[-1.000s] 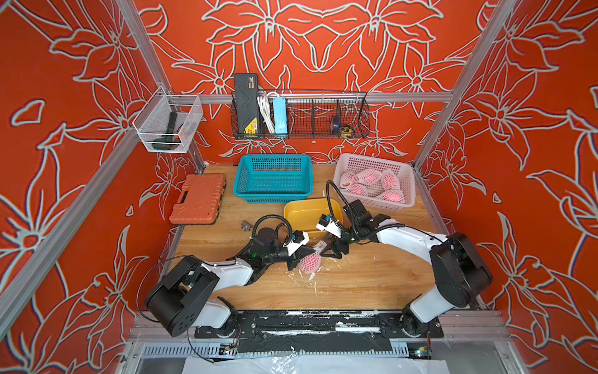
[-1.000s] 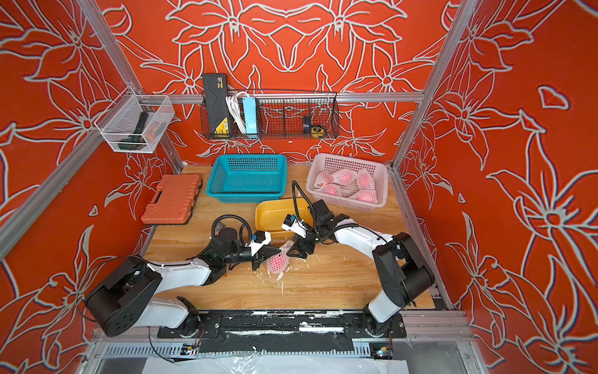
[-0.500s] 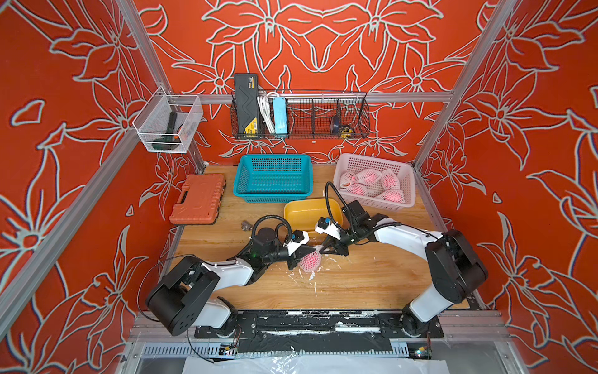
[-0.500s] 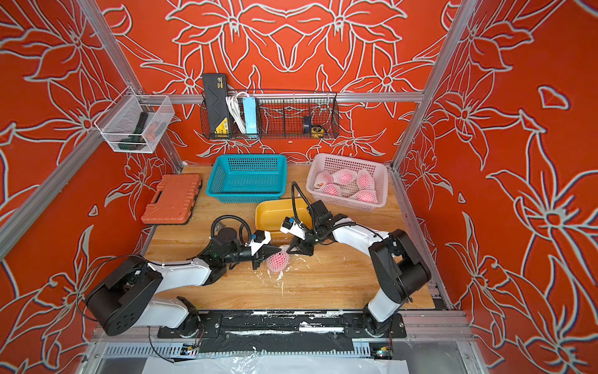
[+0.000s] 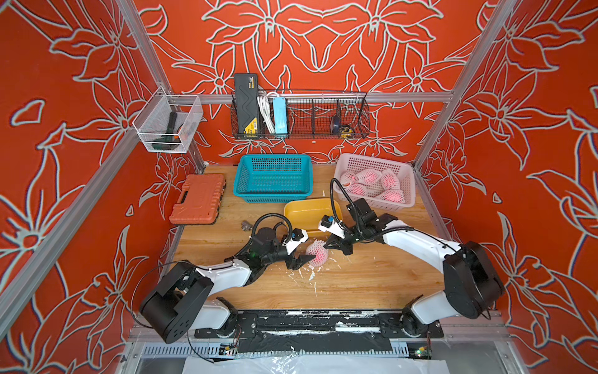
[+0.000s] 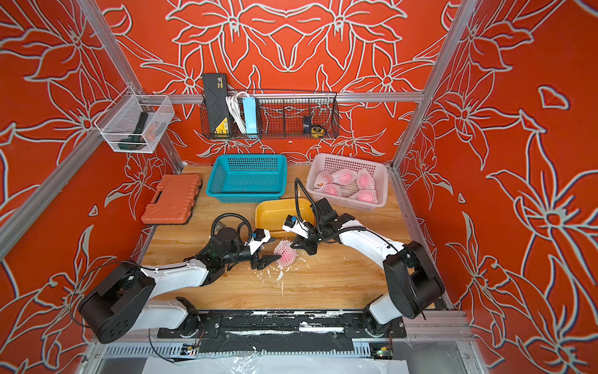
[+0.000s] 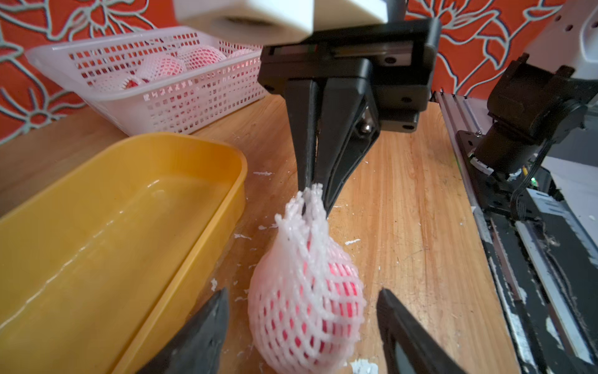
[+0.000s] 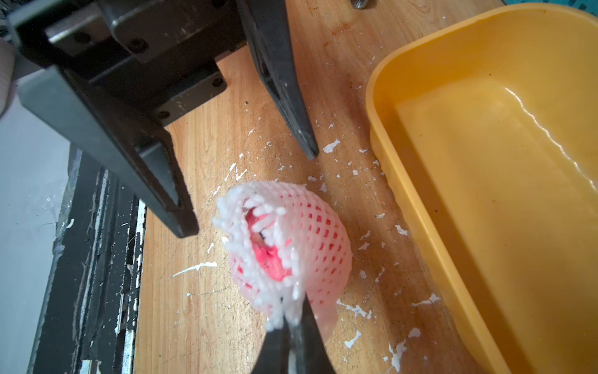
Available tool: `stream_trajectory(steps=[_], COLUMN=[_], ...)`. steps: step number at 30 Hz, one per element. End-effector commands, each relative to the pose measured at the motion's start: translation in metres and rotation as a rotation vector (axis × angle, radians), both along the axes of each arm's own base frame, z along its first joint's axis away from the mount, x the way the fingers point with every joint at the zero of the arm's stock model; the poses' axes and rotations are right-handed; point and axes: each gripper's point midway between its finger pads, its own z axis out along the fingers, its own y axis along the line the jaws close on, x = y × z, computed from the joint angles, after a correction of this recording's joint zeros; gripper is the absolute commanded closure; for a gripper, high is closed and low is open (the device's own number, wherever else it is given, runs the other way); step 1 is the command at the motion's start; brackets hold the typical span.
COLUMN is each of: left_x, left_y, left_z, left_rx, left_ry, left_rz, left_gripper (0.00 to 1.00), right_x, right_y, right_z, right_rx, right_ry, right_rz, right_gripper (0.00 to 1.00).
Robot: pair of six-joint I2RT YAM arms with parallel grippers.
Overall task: Remove foam nets from apples
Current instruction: Remove the foam net from the apple.
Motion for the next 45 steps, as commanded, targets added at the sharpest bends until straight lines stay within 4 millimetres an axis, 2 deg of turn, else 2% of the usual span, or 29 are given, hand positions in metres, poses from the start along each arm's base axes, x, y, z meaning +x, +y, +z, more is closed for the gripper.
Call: stream_trajectory(steps=[1,7,14,22,30,34,37,40,45], left_x=[0.004,0.006,0.007,0.005,0.010,0.011,0.010,0.008,0.004], left_y=[-0.004,-0.017,-0.028,-0.031,-0.035,-0.036,-0.035,-0.033,-0.032], left_z=[-0.002,-0.006,-0.009,-0.011,-0.003,-0.001,-0.003,-0.002,0.005], left_rx=[0.010,0.004,0.000,-0.001,-0.028,-0.031,-0.027,-0.027,-0.043], left_ry=[0.016,0.045,0.064,0.074,0.066,0.065,0.059,0.051,0.022], left_rz=[-0.020,-0.079,-0.128,-0.139,-0.139,-0.141,-0.138,-0.134,-0.139], left_gripper=[0.26,0.33,0.51,0.53,0.77,0.88,0.91,0.93,0.95], right_x=[-0.005,-0.003,-0.001,0.009,0.003,0.001,0.001,0.001,-0.004], right_y=[-0.003,0.003,0.006,0.013,0.010,0.004,-0.003,-0.010,-0.019], right_z=[-0.001,0.003,0.010,0.027,0.018,0.014,0.013,0.011,0.004], right_rx=[-0.016,-0.018,0.002,0.067,0.039,0.009,-0.016,-0.042,-0.056], right_ry=[-0.016,-0.005,-0.015,-0.053,-0.020,-0.028,-0.044,-0.053,-0.019], right_rz=[0.020,0.015,-0.008,-0.059,-0.051,-0.061,-0.079,-0.097,-0.102], right_gripper=[0.95,0.95,0.94,0.92,0.87,0.73,0.57,0.45,0.34])
